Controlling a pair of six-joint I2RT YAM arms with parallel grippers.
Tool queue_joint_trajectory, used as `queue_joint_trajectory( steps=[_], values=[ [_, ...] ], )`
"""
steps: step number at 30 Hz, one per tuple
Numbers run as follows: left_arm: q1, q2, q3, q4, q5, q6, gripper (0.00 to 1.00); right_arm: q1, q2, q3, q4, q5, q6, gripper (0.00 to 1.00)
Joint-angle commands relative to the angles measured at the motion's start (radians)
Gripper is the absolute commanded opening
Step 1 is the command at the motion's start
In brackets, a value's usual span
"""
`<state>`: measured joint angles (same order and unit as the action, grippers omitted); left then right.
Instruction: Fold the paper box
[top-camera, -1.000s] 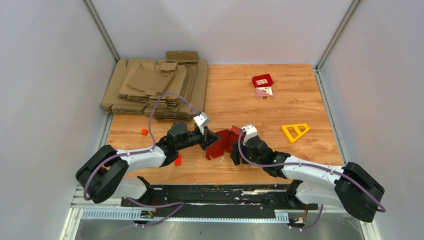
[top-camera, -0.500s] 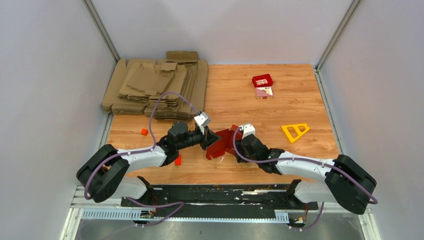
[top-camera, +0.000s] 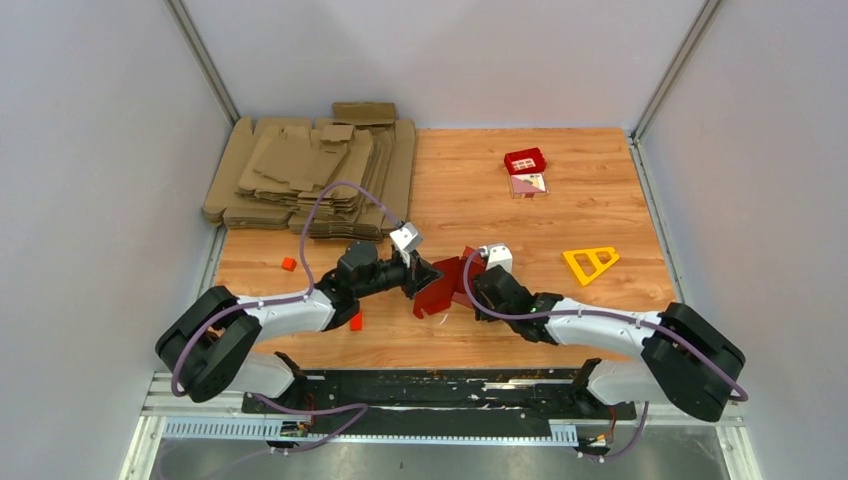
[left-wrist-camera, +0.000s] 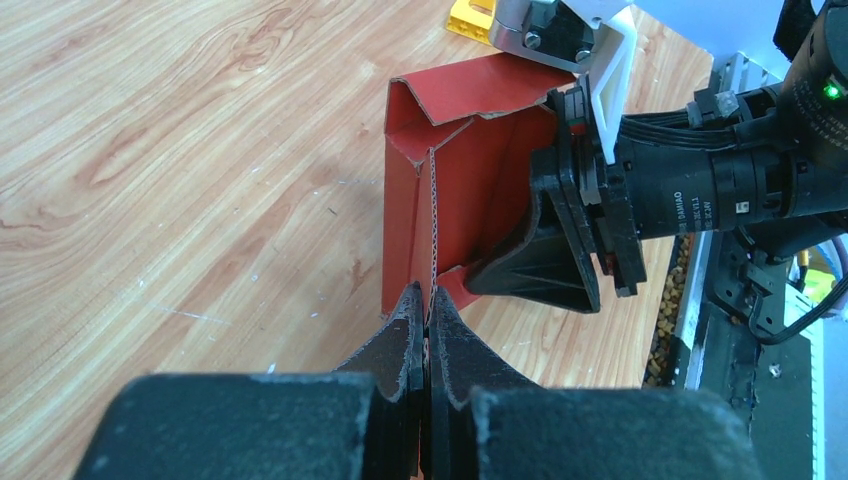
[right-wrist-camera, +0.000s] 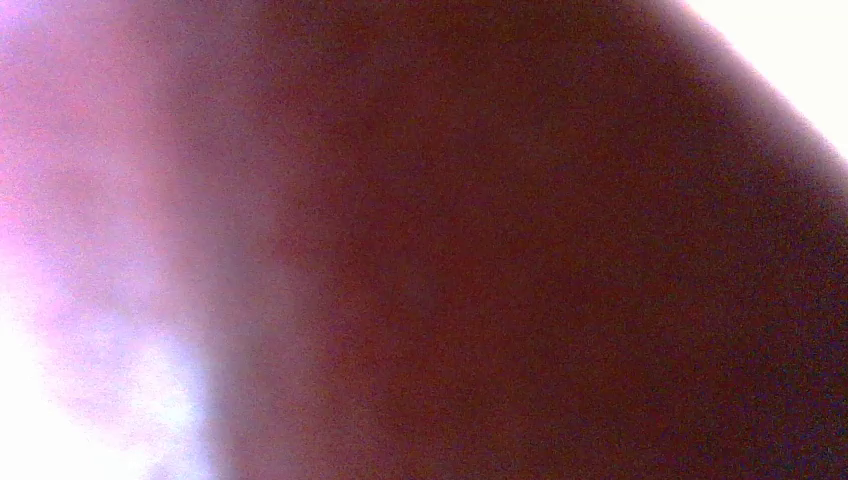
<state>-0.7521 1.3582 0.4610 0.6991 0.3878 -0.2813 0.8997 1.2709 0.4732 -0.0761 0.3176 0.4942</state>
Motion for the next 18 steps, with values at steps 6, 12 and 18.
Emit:
queue_joint_trajectory(
  steps=[6, 12, 18],
  values=[
    [-0.015, 0.025, 0.028, -0.019, 0.062, -0.006, 0.0, 0.004, 0.086, 0.072, -0.048, 0.062, 0.083, 0.33],
    [-0.018, 0.023, 0.03, -0.027, 0.054, -0.002, 0.0, 0.004, 0.134, 0.085, -0.079, 0.083, 0.116, 0.38],
    [-0.021, 0.022, 0.034, -0.038, 0.046, 0.002, 0.0, 0.004, 0.178, 0.094, -0.079, 0.072, 0.115, 0.59]
  ],
)
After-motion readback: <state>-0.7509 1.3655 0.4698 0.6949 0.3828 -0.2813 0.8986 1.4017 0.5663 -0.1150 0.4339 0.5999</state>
